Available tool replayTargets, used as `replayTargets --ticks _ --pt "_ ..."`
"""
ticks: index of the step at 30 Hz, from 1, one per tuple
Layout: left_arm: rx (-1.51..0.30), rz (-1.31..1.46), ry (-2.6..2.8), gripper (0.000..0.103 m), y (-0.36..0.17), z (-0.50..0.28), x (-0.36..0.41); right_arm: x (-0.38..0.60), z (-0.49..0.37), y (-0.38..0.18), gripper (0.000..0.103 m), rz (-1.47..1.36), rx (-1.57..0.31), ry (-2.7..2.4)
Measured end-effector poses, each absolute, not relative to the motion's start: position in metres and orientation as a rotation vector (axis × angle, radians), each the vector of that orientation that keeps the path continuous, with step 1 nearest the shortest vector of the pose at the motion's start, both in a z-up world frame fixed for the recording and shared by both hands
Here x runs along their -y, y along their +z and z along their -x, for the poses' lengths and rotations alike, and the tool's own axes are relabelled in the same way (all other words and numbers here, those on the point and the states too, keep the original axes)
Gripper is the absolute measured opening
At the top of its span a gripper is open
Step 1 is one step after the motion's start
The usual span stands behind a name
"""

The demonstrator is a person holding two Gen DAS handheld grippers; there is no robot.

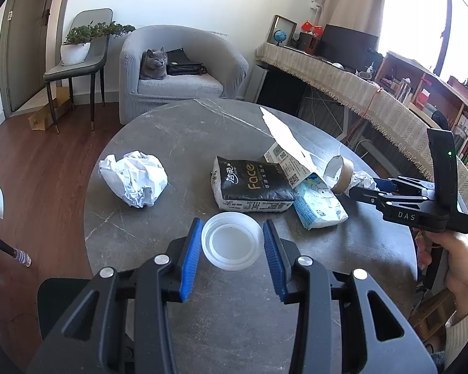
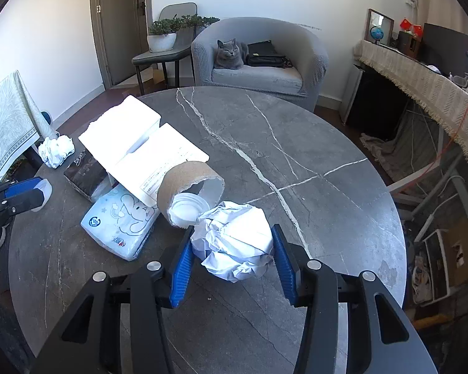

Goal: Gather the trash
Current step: 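Grasp the crumpled white paper ball with the right tool, then carry lid and paper ball to the bin while the left tool opens, dropping the lid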

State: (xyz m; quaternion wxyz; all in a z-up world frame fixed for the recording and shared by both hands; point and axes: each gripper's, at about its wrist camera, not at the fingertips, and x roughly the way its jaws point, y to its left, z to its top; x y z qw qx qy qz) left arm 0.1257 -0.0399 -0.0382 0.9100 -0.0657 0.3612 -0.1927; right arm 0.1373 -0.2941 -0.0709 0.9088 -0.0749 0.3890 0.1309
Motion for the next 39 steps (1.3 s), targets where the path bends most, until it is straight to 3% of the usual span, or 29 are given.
replayTargets --ticks 39 --pt "-0.715 0.175 -0.235 0.042 -0.019 -0.075 -0.067 0.147 -0.092 -0.034 0.048 0.177 -0.710 0.523"
